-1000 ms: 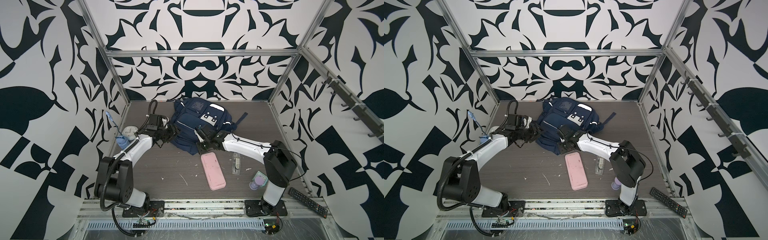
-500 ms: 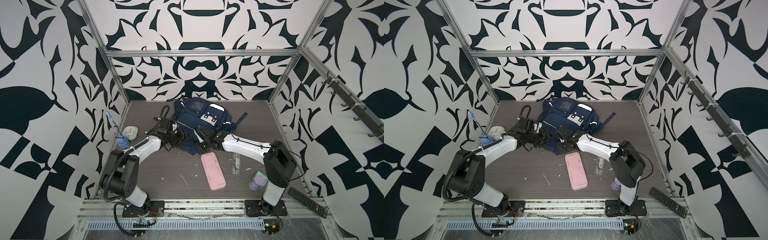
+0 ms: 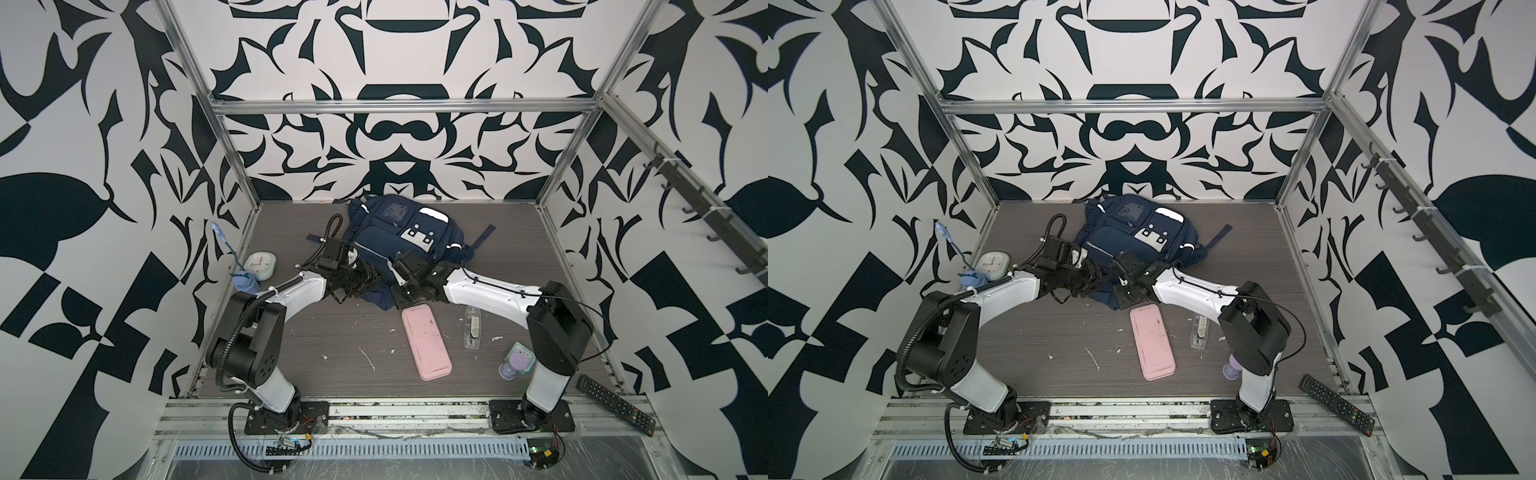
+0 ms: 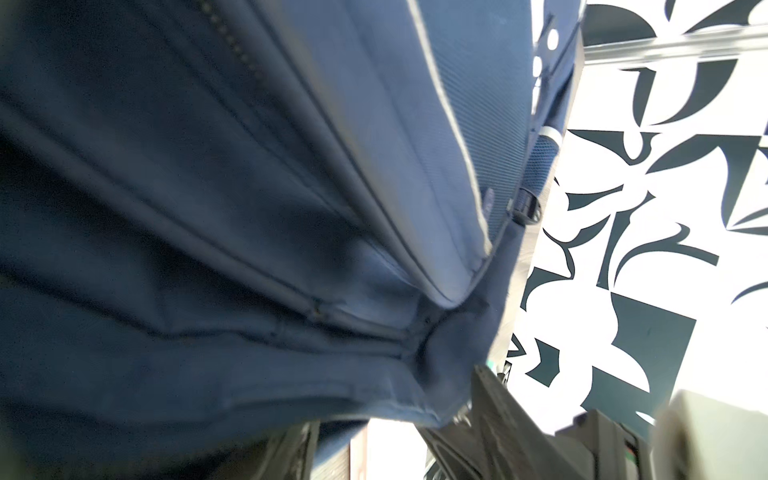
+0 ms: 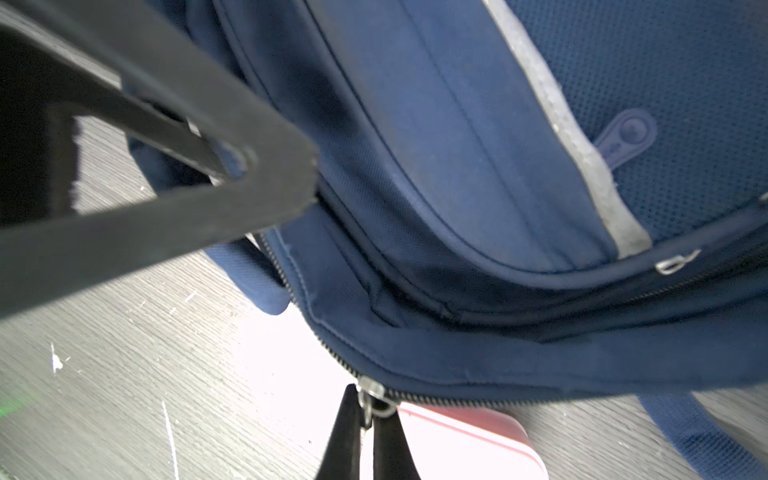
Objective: Pack the student bag
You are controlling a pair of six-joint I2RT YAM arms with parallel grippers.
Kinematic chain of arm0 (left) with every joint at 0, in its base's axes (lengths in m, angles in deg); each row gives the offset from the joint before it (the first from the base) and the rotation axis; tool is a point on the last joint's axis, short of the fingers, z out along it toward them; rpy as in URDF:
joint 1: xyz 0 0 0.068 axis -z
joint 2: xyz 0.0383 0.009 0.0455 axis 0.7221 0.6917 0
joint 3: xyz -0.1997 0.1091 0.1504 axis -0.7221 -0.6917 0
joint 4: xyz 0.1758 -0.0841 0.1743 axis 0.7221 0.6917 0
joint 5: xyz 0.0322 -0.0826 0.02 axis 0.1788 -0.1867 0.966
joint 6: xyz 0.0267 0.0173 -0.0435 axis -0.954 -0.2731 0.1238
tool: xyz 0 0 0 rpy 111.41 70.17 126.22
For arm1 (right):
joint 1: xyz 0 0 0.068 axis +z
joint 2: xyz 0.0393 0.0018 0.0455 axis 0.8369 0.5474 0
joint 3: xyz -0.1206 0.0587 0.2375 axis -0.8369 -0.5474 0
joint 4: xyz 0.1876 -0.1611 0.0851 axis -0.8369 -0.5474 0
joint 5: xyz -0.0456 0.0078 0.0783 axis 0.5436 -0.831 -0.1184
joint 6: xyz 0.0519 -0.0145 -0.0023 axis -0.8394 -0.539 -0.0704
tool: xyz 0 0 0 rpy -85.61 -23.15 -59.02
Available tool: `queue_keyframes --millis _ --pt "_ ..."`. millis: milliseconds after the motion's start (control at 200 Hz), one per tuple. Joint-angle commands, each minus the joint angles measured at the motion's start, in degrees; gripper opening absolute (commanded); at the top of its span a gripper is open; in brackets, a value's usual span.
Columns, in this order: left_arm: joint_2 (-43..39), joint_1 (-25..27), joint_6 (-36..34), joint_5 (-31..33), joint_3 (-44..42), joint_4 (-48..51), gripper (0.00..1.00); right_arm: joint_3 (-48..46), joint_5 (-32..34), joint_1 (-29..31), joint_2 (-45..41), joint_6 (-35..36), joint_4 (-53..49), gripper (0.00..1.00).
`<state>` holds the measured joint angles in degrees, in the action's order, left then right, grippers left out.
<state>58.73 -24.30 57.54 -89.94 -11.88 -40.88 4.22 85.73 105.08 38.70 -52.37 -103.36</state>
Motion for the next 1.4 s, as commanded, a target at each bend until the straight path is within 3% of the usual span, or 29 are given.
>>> queue_keyframes --millis 0,135,365,485,725,950,1395 --pt "1.91 0.21 0.18 -0.36 0.03 -1.02 0.58 2.01 -0.58 1.35 -2.28 0.24 0.1 0.0" --pt "3.66 -0.05 -0.56 -0.2 1.33 -0.96 0.52 1.85 -0.5 1.89 -2.45 0.23 0.12 0.0" --pt "3.82 -1.92 -2.35 -0.59 3.01 0.77 0.12 0.76 0.48 1.74 -3.23 1.05 0.04 0.0" --pt "1.98 -4.57 -4.34 -0.61 2.93 3.07 0.03 -0.89 1.53 0.43 -3.66 1.69 -0.24 0.0" --pt "-2.73 -9.98 -7.37 -1.16 0.9 6.64 0.0 -6.59 -0.15 -8.37 -6.18 2.65 1.56 0.0" --pt "-3.77 -10.46 -7.52 -1.55 -0.73 6.51 0.0 -8.71 -2.76 -18.58 -4.85 3.46 2.25 0.0" --pt "-4.98 -11.55 -8.33 -1.04 -1.44 7.46 0.0 -8.97 -0.94 -25.48 -2.71 4.42 1.59 0.0"
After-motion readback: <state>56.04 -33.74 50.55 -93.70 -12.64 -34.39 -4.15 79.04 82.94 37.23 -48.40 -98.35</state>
